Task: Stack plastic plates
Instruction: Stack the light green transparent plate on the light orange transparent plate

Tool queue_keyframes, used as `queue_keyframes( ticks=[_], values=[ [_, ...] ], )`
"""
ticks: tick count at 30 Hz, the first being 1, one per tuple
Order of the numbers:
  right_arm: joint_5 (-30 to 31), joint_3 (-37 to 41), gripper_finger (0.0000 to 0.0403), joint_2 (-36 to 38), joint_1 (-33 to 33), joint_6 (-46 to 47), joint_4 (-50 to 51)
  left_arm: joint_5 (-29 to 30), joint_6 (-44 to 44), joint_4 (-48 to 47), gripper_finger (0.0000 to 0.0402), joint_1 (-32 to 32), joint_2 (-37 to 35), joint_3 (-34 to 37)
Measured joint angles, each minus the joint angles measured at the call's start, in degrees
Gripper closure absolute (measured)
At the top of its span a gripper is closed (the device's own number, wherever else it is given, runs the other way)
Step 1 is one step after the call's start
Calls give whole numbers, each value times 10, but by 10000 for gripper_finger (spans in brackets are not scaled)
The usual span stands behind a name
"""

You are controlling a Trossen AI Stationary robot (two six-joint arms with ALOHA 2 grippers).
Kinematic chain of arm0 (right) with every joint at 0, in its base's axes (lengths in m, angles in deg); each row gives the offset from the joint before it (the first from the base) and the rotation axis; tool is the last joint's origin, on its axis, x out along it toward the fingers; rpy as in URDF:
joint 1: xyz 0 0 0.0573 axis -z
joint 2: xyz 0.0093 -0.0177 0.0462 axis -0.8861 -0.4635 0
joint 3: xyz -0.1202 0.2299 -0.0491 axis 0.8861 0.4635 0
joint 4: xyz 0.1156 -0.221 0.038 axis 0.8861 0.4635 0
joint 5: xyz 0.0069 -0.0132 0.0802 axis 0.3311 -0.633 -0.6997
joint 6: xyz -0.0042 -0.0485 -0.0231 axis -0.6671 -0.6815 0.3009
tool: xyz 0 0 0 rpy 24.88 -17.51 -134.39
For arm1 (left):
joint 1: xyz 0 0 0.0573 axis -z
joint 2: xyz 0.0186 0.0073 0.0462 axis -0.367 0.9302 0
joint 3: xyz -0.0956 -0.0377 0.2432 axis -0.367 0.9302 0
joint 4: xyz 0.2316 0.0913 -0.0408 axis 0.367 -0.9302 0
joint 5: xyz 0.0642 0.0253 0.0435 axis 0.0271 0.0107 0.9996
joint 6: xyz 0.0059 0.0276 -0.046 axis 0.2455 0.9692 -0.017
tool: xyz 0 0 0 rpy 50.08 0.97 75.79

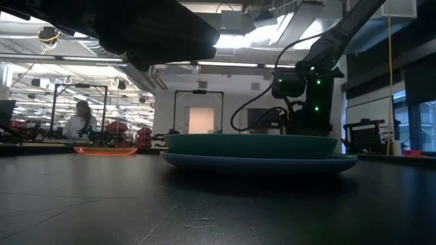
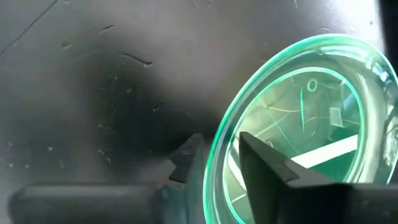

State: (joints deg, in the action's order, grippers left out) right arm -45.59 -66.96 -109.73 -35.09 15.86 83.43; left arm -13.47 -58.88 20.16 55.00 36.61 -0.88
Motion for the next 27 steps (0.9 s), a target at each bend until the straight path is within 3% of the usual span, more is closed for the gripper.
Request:
queue_keyframes(
  ticks=[11, 14, 21, 27],
  values=[
    [-1, 1, 396, 0, 0, -21, -6, 0, 0, 0, 253, 0, 0, 0],
    [-6, 2, 398, -1, -9, -29, -11, 0, 0, 0, 253, 0, 0, 0],
    [49, 4, 401, -1, -65, -60, -9, 0, 0, 0, 253, 0, 0, 0],
    [61, 3, 401, 42, -130, -63, -7, 0, 0, 0, 253, 0, 0, 0]
  ],
)
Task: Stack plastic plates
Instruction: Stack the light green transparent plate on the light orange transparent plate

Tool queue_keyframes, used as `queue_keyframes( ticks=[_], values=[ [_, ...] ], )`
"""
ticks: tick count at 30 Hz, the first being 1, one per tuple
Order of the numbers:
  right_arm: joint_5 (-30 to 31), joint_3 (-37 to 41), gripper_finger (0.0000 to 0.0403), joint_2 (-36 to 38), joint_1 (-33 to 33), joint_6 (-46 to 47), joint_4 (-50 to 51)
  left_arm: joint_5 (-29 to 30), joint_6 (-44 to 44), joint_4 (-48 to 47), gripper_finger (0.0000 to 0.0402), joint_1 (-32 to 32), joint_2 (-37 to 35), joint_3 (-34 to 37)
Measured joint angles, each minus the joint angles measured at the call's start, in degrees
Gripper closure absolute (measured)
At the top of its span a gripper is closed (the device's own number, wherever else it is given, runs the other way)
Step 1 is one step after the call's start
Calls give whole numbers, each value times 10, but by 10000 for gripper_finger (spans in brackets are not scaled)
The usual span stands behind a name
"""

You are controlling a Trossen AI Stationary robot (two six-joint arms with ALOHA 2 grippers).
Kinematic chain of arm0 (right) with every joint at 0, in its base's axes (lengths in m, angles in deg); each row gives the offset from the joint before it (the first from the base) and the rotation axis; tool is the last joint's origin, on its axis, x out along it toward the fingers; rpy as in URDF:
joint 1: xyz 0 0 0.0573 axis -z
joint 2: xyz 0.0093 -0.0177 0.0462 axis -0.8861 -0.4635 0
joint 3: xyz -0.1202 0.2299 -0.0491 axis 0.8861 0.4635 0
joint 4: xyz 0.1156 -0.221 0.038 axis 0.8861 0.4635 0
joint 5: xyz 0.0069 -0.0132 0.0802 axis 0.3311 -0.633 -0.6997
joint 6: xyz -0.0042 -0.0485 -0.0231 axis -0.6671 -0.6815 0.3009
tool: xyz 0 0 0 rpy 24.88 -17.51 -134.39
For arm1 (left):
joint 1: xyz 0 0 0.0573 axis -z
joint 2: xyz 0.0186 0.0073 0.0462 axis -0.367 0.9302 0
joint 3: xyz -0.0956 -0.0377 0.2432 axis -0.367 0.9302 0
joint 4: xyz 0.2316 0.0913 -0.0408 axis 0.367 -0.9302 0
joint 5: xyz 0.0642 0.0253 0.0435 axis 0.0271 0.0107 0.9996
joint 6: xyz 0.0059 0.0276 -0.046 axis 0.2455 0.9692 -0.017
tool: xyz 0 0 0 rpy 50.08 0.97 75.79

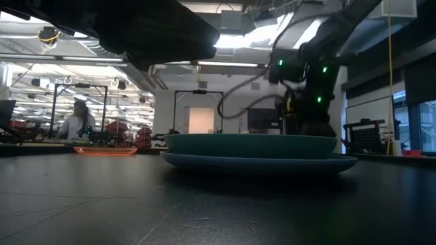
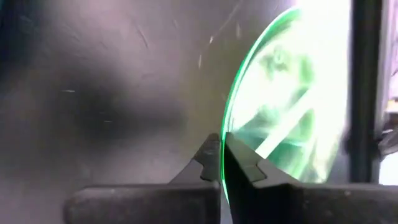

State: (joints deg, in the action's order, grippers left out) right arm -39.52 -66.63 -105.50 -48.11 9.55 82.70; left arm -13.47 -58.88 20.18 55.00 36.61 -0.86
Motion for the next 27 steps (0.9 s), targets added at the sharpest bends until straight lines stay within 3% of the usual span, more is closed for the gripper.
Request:
queue_keyframes(
  ticks=[13, 27],
  values=[
    [8, -1, 401, 130, -158, 3, -7, 0, -2, 0, 253, 0, 0, 0],
    [-33, -2, 400, 141, -343, 6, -109, 0, -2, 0, 253, 0, 0, 0]
  ],
)
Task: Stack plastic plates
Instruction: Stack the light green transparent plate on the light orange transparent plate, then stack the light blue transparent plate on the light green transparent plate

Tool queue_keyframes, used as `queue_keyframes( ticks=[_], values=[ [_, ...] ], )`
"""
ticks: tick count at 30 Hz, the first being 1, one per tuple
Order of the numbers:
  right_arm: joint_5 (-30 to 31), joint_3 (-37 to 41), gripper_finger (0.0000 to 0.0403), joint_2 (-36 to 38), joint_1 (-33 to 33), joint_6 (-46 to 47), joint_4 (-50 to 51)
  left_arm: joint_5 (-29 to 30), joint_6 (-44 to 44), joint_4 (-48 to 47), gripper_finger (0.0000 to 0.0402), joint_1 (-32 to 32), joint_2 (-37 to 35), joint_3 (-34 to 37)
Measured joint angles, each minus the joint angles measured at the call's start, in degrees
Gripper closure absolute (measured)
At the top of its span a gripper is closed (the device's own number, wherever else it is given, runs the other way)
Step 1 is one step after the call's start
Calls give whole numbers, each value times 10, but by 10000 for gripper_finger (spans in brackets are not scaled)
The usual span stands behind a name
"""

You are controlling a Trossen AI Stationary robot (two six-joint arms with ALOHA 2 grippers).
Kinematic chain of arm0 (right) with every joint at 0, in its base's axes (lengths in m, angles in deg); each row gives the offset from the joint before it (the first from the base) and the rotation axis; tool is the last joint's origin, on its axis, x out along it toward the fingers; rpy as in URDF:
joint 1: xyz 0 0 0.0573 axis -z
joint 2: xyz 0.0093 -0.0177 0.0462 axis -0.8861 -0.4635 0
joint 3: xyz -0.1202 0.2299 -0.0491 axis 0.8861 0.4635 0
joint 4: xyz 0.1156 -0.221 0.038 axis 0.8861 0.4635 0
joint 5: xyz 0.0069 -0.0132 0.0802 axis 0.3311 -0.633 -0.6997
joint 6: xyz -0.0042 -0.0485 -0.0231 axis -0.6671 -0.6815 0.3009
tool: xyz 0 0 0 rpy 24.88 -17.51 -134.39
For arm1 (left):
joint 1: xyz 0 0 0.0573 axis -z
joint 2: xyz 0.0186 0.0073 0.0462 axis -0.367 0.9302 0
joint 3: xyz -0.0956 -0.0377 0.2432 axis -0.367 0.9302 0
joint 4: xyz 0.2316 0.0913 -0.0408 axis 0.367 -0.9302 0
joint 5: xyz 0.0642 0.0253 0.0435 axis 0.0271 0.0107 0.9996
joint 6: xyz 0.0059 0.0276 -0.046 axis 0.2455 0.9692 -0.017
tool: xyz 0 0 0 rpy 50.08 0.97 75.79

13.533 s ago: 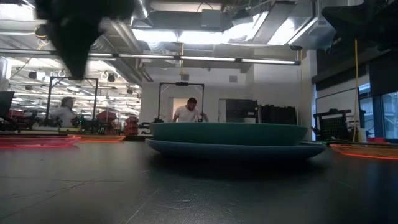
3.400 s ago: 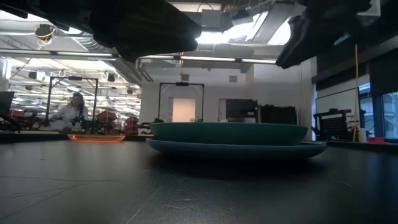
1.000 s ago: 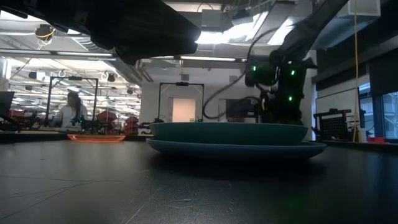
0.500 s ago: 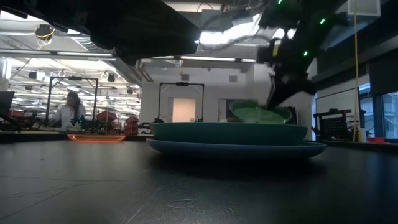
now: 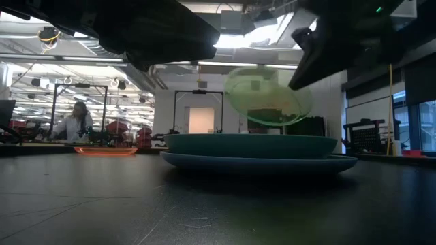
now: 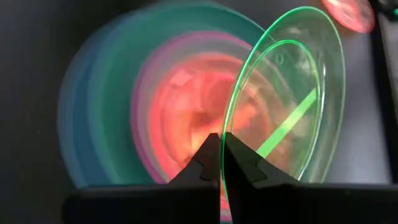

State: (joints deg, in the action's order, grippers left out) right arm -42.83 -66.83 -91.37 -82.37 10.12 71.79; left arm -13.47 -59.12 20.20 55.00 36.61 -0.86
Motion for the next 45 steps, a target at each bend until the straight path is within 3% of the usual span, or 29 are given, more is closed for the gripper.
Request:
queue_keyframes(
  ticks=[8, 20, 28, 39, 45],
  values=[
    [-70, 0, 400, -26, -27, 20, -52, 0, 0, 0, 253, 0, 0, 0],
    [-50, 0, 400, -86, -13, 38, -45, 0, -2, 0, 253, 0, 0, 0],
    [-24, 1, 395, -115, 3, 111, -45, 0, -2, 0, 253, 0, 0, 0],
    [-42, -44, 266, -110, -3, 109, 12, 1, -16, 0, 253, 0, 0, 0],
    [-49, -46, 238, -81, -70, 92, -4, 3, -28, 0, 253, 6, 0, 0]
  ],
)
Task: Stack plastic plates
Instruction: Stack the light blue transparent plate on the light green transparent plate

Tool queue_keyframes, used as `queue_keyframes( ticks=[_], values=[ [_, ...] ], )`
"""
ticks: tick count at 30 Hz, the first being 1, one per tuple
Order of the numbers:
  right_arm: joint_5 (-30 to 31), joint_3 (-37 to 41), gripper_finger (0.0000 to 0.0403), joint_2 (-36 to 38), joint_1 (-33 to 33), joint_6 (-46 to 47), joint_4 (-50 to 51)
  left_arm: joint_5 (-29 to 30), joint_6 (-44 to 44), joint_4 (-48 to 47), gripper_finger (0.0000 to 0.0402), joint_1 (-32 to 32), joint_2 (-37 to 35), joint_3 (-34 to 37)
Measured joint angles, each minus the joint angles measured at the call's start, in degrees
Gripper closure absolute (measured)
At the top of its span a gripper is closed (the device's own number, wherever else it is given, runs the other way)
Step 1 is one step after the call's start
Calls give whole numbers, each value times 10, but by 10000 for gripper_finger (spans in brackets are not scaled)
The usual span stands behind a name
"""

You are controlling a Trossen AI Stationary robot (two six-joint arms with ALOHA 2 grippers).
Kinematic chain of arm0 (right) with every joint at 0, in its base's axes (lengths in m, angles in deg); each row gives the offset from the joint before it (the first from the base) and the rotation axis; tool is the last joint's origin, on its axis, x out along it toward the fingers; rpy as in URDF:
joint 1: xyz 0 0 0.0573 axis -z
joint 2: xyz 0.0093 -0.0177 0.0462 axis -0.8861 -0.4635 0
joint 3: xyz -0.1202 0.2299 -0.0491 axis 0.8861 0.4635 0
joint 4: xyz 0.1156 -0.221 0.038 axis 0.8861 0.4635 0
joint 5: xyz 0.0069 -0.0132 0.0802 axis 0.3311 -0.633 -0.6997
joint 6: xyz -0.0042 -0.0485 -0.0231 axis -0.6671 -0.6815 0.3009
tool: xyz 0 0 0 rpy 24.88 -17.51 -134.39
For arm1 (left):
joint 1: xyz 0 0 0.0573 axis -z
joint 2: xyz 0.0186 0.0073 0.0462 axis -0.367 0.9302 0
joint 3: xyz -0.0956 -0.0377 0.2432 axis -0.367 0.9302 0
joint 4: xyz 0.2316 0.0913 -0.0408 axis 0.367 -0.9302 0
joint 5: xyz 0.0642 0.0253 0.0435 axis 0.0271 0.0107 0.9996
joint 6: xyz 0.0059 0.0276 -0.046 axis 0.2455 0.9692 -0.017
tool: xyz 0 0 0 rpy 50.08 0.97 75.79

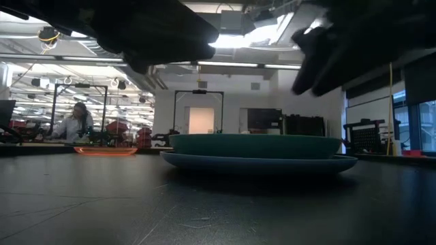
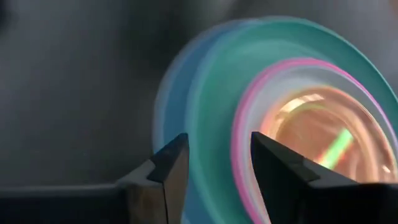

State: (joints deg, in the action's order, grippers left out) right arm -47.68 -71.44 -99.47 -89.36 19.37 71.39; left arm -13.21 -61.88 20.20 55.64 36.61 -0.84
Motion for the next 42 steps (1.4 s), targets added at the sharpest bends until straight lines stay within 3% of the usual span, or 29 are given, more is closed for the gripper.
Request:
queue_keyframes(
  ticks=[4, 7, 11, 17, 22, 29, 35, 42],
  values=[
    [31, 33, 237, 12, -62, -4, -61, 5, -19, -18, 253, 10, -13, -3],
    [58, 56, 237, 14, -104, 0, -87, 12, -67, -98, 253, 14, -30, -30],
    [98, 79, 237, 15, -144, 35, -92, -14, -171, -346, 253, 16, -33, -117],
    [141, 98, 237, 15, -163, 82, -82, -99, -380, -738, 253, 15, -28, -273],
    [142, 100, 237, 15, -162, 108, -60, -213, -586, -920, 253, 23, -29, -329],
    [156, 100, 237, 15, -161, 108, -57, -369, -807, -1012, 253, 49, -28, -295],
    [199, 100, 237, 15, -161, 103, -57, -397, -887, -983, 253, 65, -28, -249],
    [221, 100, 237, 15, -161, 101, -56, -407, -914, -939, 253, 72, -28, -209]
  ],
)
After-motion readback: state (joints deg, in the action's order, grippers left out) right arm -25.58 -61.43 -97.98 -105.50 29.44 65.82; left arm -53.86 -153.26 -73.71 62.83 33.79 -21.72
